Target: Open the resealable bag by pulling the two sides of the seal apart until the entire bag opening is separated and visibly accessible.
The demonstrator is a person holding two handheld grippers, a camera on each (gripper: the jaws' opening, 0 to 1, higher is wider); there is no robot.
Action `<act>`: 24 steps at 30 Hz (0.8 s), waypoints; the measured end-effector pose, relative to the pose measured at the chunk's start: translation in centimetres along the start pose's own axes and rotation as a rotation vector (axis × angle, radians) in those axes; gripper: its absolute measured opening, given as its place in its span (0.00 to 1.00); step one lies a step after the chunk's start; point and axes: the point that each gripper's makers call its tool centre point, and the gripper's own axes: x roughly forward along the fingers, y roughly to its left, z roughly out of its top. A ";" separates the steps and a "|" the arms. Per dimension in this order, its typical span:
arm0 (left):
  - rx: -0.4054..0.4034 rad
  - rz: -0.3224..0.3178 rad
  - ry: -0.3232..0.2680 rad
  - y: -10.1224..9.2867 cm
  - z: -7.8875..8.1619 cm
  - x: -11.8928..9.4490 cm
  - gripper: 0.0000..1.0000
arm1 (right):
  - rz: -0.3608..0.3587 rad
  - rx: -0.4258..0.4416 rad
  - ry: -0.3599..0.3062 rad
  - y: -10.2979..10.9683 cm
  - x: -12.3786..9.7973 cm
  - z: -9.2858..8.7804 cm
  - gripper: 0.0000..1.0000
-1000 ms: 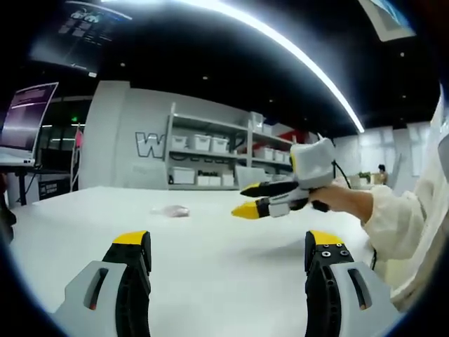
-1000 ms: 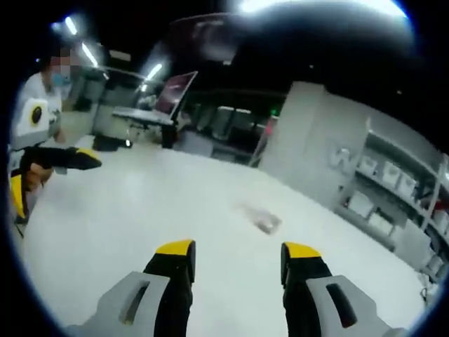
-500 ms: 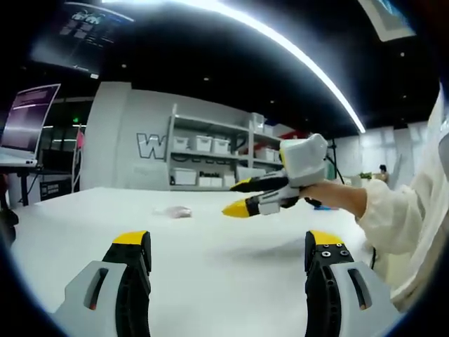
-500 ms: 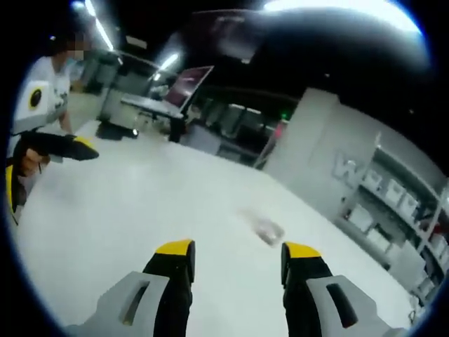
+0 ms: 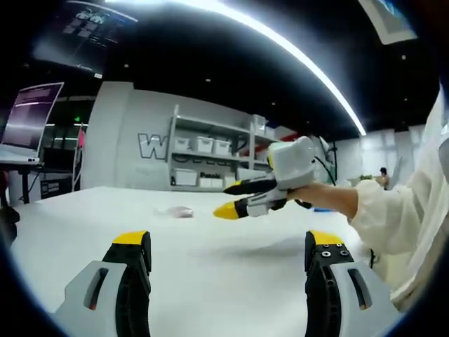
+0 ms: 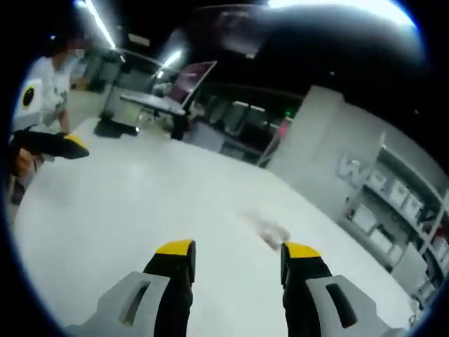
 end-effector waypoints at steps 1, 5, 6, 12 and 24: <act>0.002 0.000 0.001 0.0 0.0 0.0 0.89 | 0.001 -0.005 0.004 0.1 0.1 -0.1 0.48; -0.003 -0.002 0.000 0.0 -0.1 -0.1 0.89 | 0.006 -0.026 0.021 0.3 0.6 -0.5 0.48; -0.004 -0.004 0.002 -0.1 -0.1 -0.1 0.89 | 0.007 -0.033 0.025 0.3 0.8 -0.6 0.48; -0.004 -0.013 0.001 -0.3 -0.2 0.0 0.89 | -0.002 -0.087 0.016 0.6 1.3 0.1 0.48; 0.000 -0.006 0.005 0.1 -0.3 -0.4 0.89 | 0.018 -0.104 0.019 0.9 3.8 0.8 0.47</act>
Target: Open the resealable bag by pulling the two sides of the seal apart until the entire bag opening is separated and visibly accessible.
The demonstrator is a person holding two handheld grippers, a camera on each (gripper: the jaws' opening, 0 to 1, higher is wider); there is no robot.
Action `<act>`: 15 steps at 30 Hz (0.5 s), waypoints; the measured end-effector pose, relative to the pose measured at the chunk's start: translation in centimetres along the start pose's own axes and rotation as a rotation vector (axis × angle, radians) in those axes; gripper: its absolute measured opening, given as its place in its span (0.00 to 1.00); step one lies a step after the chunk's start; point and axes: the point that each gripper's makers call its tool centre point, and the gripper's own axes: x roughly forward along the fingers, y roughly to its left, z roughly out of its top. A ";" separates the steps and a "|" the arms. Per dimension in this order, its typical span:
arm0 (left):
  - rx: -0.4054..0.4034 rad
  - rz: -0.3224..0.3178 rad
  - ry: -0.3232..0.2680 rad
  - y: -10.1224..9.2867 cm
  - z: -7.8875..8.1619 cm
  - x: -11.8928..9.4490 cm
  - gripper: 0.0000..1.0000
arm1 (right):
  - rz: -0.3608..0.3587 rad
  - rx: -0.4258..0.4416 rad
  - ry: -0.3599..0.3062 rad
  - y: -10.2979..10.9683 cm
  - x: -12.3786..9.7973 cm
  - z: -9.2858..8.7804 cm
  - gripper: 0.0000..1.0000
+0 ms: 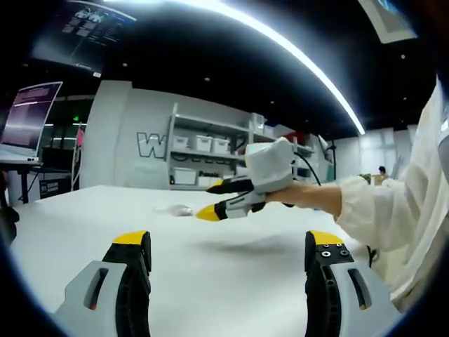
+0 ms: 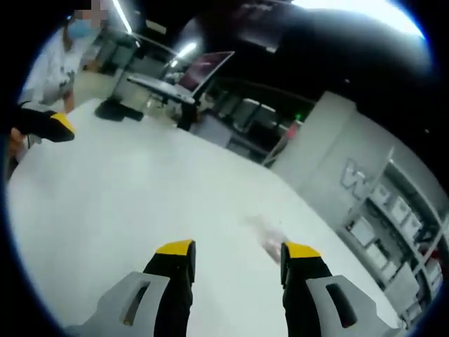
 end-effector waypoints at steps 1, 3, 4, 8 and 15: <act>0.000 0.002 -0.001 0.1 0.0 0.0 0.89 | -0.001 0.001 -0.003 -0.1 0.2 0.0 0.47; -0.004 0.002 0.000 0.2 0.0 0.0 0.89 | -0.002 0.006 0.000 -0.2 0.5 0.0 0.47; -0.005 0.002 0.001 0.2 0.0 0.0 0.89 | -0.002 0.009 0.000 -0.2 0.6 -0.1 0.47; -0.003 -0.001 0.003 0.3 -0.1 0.0 0.89 | 0.000 0.032 0.001 -0.4 1.1 -0.3 0.47; -0.007 -0.005 0.005 0.2 -0.2 0.2 0.89 | 0.005 0.072 0.004 -0.5 2.1 -0.5 0.47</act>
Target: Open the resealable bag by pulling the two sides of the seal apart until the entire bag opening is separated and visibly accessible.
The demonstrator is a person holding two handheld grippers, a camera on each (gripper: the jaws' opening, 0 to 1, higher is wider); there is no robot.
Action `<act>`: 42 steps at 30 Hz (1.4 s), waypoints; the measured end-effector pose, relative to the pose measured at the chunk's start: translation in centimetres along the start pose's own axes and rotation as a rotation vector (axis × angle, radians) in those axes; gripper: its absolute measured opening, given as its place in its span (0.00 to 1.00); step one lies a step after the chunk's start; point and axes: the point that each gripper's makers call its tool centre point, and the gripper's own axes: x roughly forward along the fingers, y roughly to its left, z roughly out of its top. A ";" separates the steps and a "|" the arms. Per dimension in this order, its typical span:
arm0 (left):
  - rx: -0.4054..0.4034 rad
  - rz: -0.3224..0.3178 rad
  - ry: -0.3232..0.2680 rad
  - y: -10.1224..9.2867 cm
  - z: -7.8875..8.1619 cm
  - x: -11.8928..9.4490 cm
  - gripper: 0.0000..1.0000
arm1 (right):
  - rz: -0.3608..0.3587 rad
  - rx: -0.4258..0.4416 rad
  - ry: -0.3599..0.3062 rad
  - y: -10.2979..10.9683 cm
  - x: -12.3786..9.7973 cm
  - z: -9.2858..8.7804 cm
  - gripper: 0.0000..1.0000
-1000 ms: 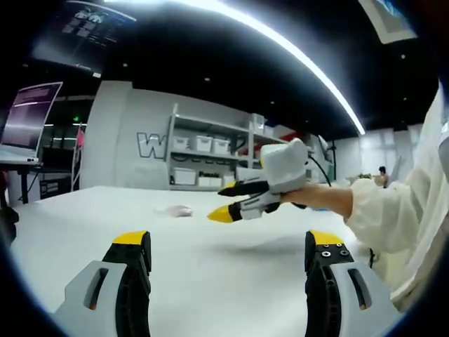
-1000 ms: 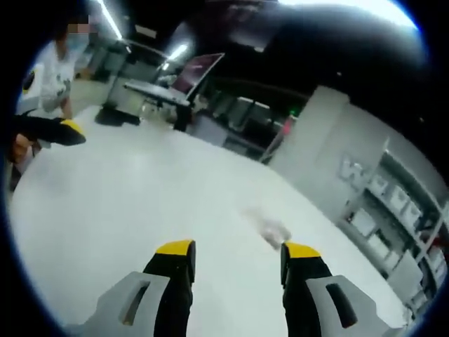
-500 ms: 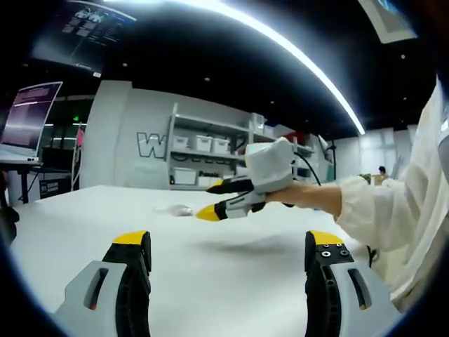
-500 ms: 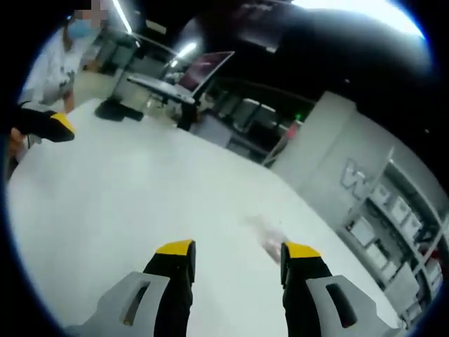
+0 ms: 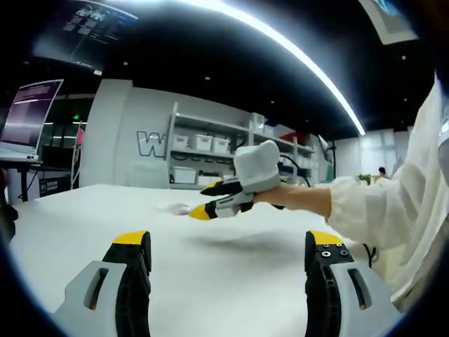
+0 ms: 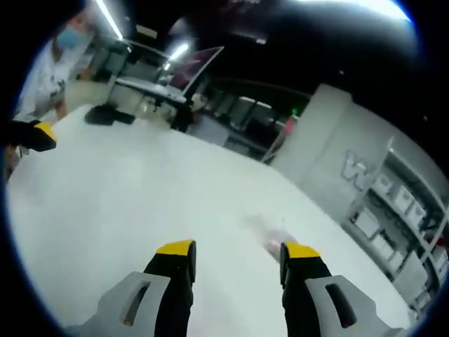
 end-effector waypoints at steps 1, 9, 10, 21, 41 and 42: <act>0.002 -0.001 0.001 0.0 0.0 0.0 0.89 | 0.001 0.007 -0.003 0.0 0.1 0.0 0.47; 0.015 0.001 0.007 0.1 0.2 -0.4 0.89 | 0.007 0.035 -0.032 0.2 1.1 0.4 0.46; 0.017 0.003 0.007 0.2 0.3 -0.4 0.89 | 0.006 0.032 -0.036 0.2 1.2 0.5 0.46; 0.022 0.015 0.011 0.7 0.3 -0.8 0.89 | 0.018 0.079 -0.048 0.3 3.0 1.2 0.45; 0.017 0.015 -0.005 0.2 0.5 -0.9 0.89 | 0.013 0.075 -0.020 -0.5 5.2 1.1 0.45; 0.018 0.016 -0.005 0.2 0.5 -0.9 0.89 | 0.012 0.071 -0.014 -0.6 5.3 1.0 0.45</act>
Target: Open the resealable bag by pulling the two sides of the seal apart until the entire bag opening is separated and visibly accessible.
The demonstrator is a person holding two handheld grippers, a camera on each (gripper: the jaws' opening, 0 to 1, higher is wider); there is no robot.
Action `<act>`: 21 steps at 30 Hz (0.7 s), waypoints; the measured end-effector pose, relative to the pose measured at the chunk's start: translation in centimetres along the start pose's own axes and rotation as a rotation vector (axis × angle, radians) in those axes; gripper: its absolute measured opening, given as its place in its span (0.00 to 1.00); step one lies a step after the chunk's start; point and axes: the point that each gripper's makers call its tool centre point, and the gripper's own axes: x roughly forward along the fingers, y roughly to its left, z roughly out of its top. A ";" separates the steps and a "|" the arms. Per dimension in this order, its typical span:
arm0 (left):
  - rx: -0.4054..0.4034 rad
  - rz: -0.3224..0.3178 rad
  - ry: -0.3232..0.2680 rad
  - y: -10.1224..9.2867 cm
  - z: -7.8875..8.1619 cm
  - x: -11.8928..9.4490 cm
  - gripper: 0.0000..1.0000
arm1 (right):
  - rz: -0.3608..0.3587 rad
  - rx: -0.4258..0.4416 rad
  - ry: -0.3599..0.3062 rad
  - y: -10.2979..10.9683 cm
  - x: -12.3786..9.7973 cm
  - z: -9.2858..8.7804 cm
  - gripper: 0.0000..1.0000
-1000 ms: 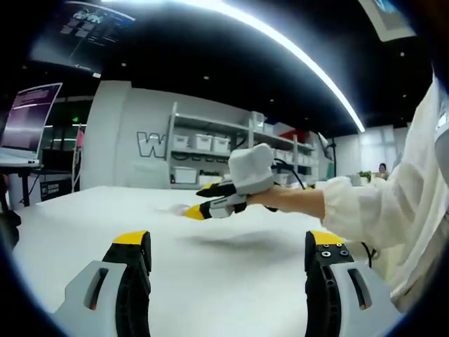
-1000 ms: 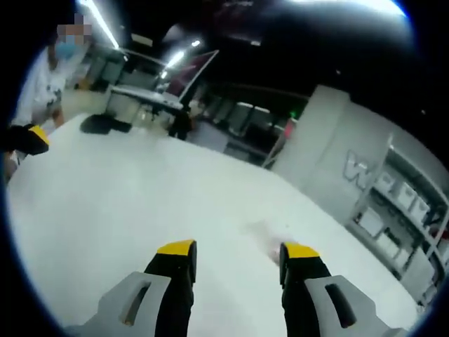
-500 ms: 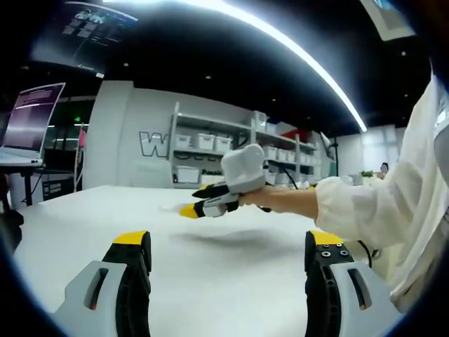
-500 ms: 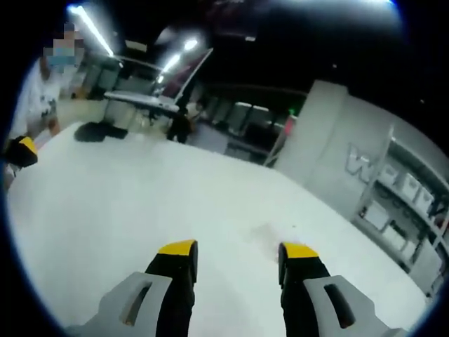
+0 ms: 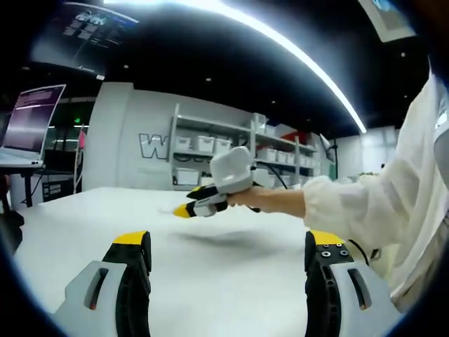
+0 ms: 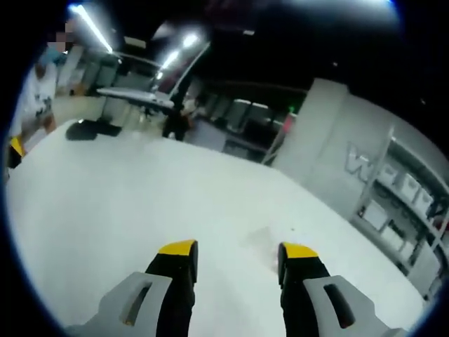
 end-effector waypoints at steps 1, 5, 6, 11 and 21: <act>-0.001 0.000 -0.001 0.0 0.0 0.0 0.89 | -0.001 -0.003 0.004 0.0 0.1 -0.1 0.44; -0.002 -0.002 -0.001 -0.3 0.0 -0.1 0.89 | -0.008 -0.019 0.019 -0.2 0.5 -0.3 0.44; 0.001 -0.002 0.000 -0.3 -0.1 -0.2 0.89 | -0.014 -0.042 0.027 -0.4 0.6 -0.4 0.44; -0.002 0.003 0.000 -0.3 -0.2 -0.4 0.89 | -0.021 -0.073 0.037 -0.5 0.9 -0.6 0.44; -0.007 0.003 0.004 0.0 -0.3 -0.5 0.89 | -0.023 -0.101 0.052 -0.5 1.9 -0.6 0.43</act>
